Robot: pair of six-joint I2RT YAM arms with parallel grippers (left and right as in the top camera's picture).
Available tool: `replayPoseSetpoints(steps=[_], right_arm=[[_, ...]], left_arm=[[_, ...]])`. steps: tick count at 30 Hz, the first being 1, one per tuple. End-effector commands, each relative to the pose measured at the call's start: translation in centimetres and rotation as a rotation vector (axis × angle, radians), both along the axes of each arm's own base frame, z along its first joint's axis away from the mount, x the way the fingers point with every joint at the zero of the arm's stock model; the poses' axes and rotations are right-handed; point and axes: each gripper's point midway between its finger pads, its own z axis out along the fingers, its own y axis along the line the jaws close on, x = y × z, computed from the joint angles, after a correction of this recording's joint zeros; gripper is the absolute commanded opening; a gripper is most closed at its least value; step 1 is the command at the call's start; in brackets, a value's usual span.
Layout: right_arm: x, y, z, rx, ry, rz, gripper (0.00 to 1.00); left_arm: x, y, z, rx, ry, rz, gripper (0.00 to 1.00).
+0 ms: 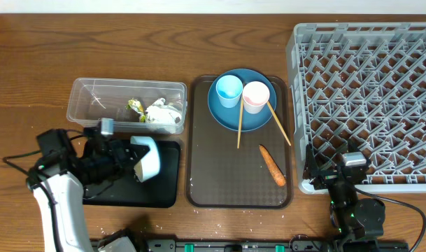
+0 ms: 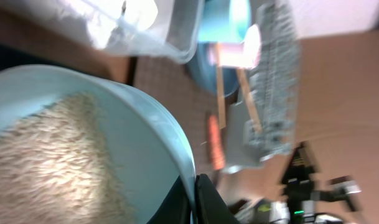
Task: Sort waste into correct bins and load items into the dishwasher rack
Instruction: 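Lift the bowl left and tip the rice onto the black tray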
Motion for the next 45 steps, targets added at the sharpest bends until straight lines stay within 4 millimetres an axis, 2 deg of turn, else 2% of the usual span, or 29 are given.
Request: replayPoseSetpoints(steps=[1, 10, 18, 23, 26, 30, 43, 45], right_arm=[[0.0, -0.2, 0.0, -0.008, -0.001, -0.006, 0.99], [0.0, -0.2, 0.0, -0.008, -0.001, -0.006, 0.99], [0.0, -0.2, 0.0, -0.008, -0.001, -0.006, 0.99], [0.0, -0.2, 0.0, -0.008, -0.001, -0.006, 0.99], [0.0, -0.2, 0.0, -0.008, -0.001, -0.006, 0.99], [0.0, -0.2, 0.0, -0.008, -0.001, -0.006, 0.99], [0.0, -0.2, 0.0, -0.008, -0.001, -0.006, 0.99], [0.0, -0.2, 0.0, -0.008, -0.001, -0.006, 0.99]], left_arm=[[0.8, 0.3, 2.2, -0.170, -0.101, 0.020, 0.06], [2.0, 1.5, 2.6, -0.367, -0.101, 0.070, 0.06], [2.2, 1.7, 1.9, -0.404, -0.064, 0.084, 0.06], [2.4, 2.9, 2.2, -0.412, -0.087, 0.127, 0.06], [1.7, 3.0, 2.3, -0.461, -0.023, 0.167, 0.06], [1.8, 3.5, 1.9, -0.408, -0.066, 0.165, 0.06], [0.4, 2.5, 2.0, -0.427, -0.007, 0.158, 0.06], [0.6, 2.7, 1.9, -0.400, -0.041, 0.147, 0.06]])
